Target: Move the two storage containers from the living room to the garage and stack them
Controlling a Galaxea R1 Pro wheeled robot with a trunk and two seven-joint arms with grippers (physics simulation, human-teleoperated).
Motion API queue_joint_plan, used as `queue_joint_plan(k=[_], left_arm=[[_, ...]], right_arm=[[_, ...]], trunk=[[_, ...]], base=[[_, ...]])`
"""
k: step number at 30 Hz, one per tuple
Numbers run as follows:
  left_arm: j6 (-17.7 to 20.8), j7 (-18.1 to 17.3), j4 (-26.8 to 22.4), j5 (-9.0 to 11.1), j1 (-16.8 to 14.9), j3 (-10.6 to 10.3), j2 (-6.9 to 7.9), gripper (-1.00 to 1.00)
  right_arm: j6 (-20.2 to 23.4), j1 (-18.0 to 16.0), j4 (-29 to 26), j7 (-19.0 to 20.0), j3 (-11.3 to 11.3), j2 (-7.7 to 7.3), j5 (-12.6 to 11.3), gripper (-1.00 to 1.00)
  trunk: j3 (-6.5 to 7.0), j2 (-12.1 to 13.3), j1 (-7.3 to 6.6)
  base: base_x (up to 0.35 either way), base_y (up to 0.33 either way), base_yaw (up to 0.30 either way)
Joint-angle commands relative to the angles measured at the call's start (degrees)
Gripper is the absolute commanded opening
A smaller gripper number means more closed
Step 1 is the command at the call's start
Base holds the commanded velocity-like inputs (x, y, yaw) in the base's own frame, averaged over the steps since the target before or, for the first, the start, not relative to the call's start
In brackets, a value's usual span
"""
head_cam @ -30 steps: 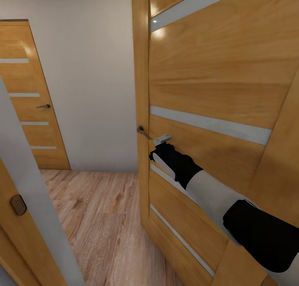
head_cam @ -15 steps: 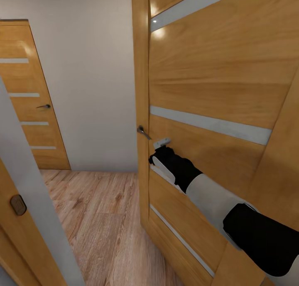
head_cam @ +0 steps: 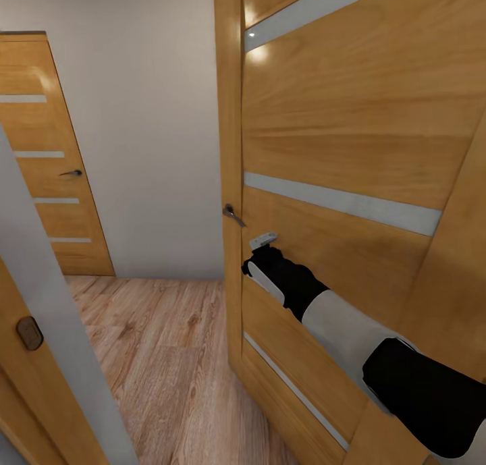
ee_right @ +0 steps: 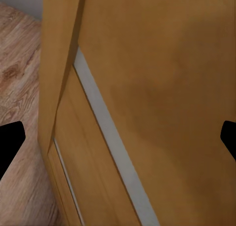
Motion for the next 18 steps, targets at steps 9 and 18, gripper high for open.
queue_joint_plan(k=[9, 18], left_arm=[[-0.07, 0.01, -0.04, 0.30, -0.02, 0.00, 0.00, 1.00], [-0.09, 0.00, -0.06, 0.31, -0.02, 0.02, 0.00, 1.00]], right_arm=[[0.09, -0.11, -0.01, -0.62, 0.19, 0.00, -0.51, 1.00], [0.09, -0.07, -0.01, -0.63, 0.19, 0.00, -0.43, 1.00]], trunk=[[-0.06, -0.03, 0.00], [-0.06, -0.03, 0.00]], base=[[0.104, 0.000, 0.000], [0.295, 0.000, 0.000]])
